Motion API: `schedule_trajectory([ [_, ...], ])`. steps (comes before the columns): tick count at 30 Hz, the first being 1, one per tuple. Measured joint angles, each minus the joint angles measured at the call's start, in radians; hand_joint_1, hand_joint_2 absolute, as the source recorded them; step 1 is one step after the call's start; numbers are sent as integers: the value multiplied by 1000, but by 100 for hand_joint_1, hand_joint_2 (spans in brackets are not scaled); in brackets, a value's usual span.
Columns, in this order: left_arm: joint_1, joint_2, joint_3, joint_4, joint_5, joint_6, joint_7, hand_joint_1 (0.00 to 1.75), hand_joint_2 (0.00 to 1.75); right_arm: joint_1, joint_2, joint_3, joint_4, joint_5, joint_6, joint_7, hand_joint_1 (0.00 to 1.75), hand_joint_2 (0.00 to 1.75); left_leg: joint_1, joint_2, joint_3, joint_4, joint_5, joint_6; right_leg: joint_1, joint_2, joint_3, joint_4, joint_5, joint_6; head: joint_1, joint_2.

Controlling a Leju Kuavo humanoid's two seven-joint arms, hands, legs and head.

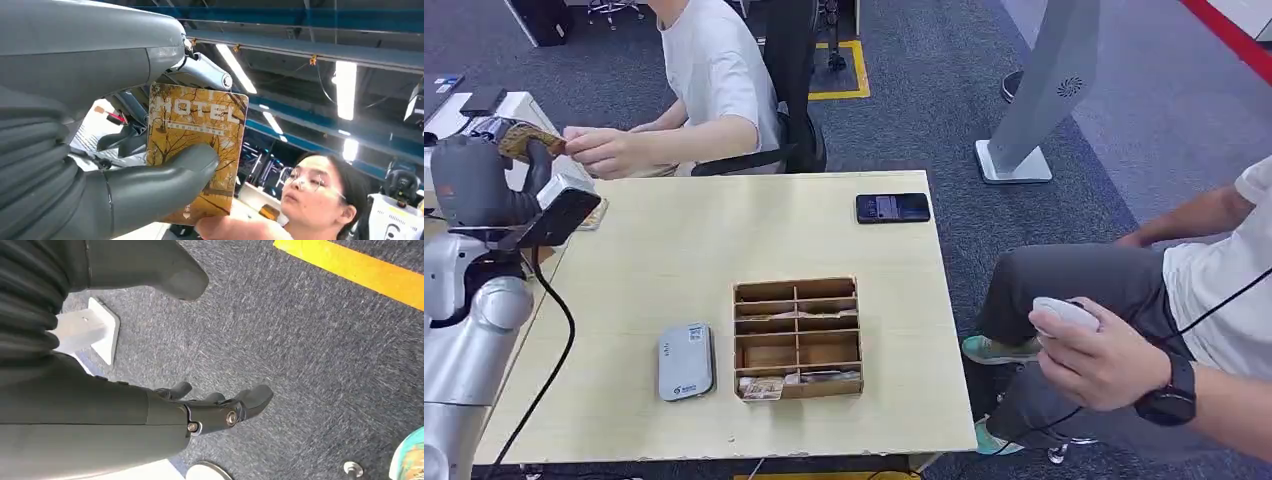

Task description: Pass the card to the sensor for recognition and then transmit it.

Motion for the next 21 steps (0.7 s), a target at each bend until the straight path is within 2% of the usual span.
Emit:
schedule_trajectory([
  [6,1,0,0,16,0,-10,0,175,175,0,-4,12,2,0,-10,-6,0,175,0,0,0,0,0,0,0,0,0,0,0,0,0,0],
  [7,2,0,0,16,5,-14,-1,0,175,0,-6,14,2,0,-14,-7,0,175,0,0,0,0,0,0,0,0,0,0,0,0,0,0],
  [13,5,0,-1,16,52,-47,-8,0,175,0,-11,22,8,0,-16,-8,0,175,0,0,0,0,0,0,0,0,0,0,0,0,0,0],
  [17,6,-2,-1,16,94,-94,27,0,175,2,-11,22,4,0,-2,-4,0,175,0,0,0,0,0,0,0,0,0,0,0,0,0,0],
  [21,7,-2,-1,16,103,-104,32,0,175,6,-11,22,-2,0,3,-3,0,175,0,0,0,0,0,0,0,0,0,0,0,0,0,0],
])
